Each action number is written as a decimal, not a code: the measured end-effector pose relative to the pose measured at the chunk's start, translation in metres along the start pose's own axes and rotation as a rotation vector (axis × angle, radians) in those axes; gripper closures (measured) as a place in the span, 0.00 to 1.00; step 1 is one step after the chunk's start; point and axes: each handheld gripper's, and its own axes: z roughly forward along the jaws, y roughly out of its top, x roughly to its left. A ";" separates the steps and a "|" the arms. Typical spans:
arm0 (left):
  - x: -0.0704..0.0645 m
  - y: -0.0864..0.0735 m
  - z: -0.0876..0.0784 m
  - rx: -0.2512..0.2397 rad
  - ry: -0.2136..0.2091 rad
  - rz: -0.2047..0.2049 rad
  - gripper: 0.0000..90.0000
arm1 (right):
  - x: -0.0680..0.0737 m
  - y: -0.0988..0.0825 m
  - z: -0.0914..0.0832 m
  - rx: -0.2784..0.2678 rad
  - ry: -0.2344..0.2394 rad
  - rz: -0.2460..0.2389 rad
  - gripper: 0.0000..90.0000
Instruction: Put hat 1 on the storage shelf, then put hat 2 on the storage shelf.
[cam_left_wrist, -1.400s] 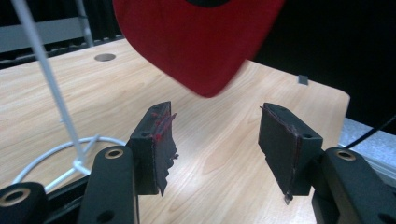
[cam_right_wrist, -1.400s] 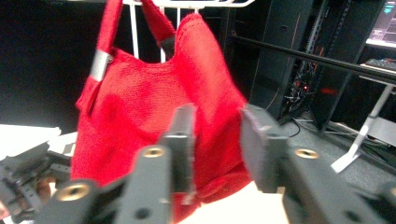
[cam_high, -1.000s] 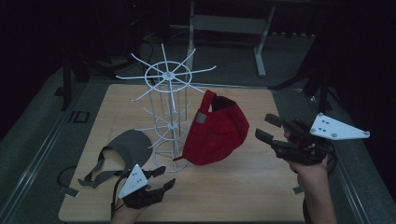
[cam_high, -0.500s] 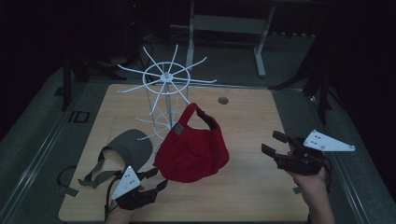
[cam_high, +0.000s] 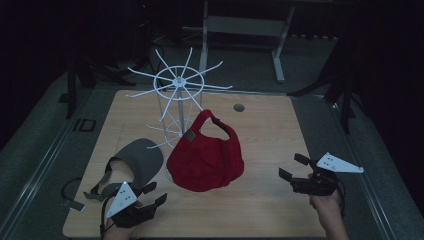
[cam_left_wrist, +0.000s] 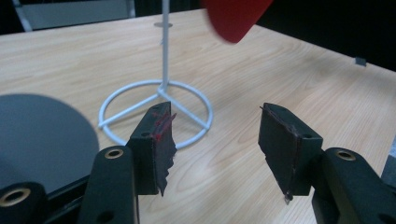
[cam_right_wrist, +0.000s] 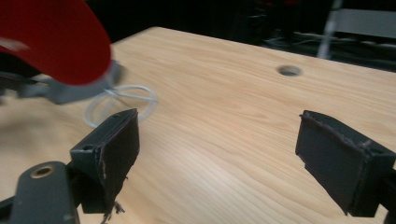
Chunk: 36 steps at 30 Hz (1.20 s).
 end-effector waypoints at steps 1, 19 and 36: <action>0.002 -0.002 -0.001 -0.001 0.002 -0.002 0.51 | -0.003 -0.004 0.001 0.001 -0.008 0.005 0.15; 0.029 -0.020 -0.019 0.020 0.101 -0.022 0.50 | -0.034 -0.075 0.010 0.042 -0.182 0.040 0.15; 0.071 -0.028 -0.071 0.025 0.277 -0.063 0.50 | -0.040 -0.098 0.017 0.044 -0.187 0.071 0.15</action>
